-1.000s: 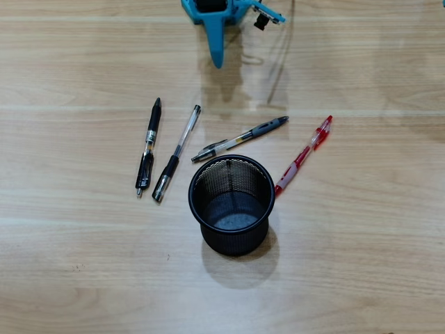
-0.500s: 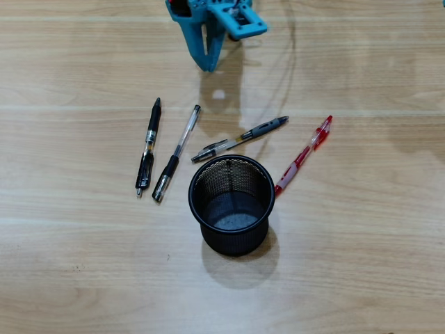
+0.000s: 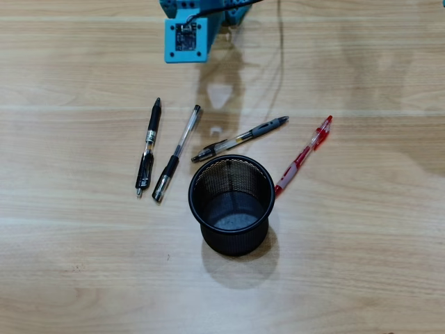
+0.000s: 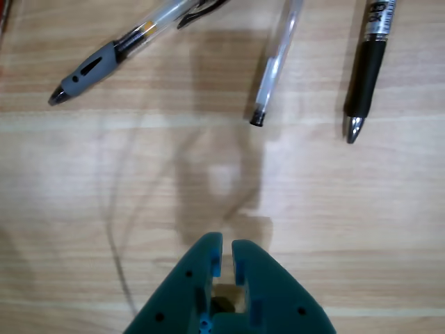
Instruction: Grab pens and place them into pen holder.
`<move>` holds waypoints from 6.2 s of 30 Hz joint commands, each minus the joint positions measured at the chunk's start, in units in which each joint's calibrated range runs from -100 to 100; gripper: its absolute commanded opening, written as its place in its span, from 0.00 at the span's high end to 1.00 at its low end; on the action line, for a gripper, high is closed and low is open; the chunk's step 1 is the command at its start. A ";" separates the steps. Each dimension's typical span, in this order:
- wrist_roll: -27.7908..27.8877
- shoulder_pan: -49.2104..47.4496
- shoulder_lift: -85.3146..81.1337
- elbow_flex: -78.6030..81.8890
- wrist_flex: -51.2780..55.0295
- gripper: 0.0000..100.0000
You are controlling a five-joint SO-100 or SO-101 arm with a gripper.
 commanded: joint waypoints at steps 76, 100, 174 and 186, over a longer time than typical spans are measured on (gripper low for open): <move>6.34 13.45 70.12 -55.11 -3.12 0.98; 8.32 14.72 37.02 -51.33 3.17 0.98; -7.17 -9.52 36.01 1.58 -114.18 0.98; -7.17 -9.06 36.52 3.47 -113.41 0.90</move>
